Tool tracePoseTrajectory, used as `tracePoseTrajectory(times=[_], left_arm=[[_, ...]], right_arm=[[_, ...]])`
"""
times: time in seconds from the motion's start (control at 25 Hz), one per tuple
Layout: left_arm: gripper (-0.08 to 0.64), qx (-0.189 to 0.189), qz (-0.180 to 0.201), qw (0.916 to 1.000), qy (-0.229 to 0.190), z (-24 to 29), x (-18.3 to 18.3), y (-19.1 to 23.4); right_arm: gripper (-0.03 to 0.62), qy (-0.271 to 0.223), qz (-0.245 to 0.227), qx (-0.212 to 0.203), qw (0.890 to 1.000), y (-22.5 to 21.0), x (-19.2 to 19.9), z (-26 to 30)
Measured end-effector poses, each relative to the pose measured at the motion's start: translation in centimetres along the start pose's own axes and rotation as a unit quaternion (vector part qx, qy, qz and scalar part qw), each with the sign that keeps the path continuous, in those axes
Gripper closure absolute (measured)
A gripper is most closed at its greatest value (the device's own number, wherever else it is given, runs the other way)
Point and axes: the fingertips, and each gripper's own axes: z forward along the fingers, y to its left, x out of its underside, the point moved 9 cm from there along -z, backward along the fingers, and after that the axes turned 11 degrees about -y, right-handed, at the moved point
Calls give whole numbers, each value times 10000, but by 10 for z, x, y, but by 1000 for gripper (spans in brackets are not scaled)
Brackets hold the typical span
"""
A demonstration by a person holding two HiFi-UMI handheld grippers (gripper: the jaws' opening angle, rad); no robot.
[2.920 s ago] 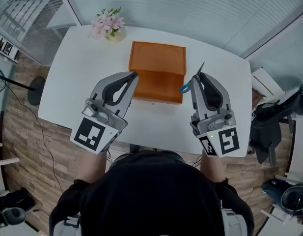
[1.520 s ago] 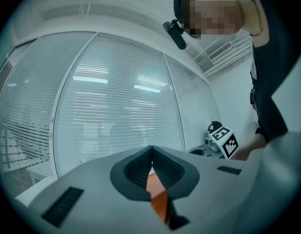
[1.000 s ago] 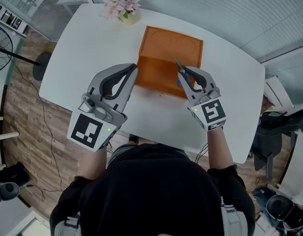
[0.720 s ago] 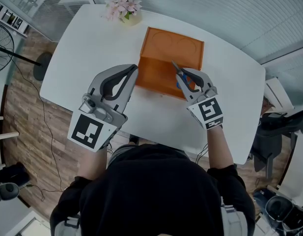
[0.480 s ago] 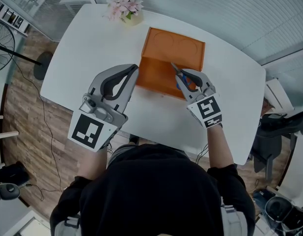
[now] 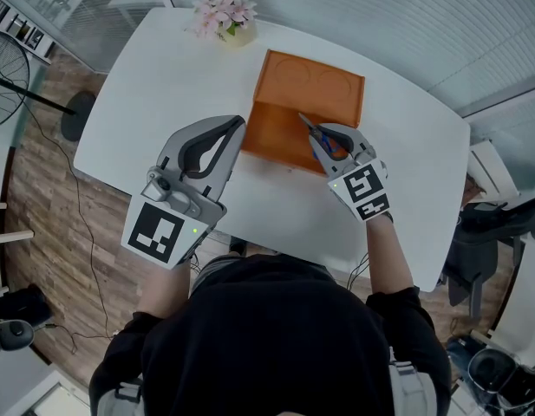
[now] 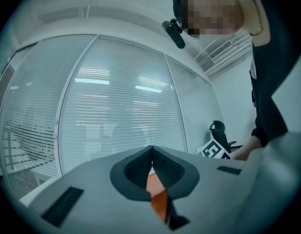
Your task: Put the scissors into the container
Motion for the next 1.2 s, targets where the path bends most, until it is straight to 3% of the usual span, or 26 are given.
tracePoseTrajectory(times=[1.2], left_arm=[[548, -53, 63, 9999, -59, -10, -5, 7]], right_arm=[[525, 1201, -152, -531, 9912, 5, 15, 33]])
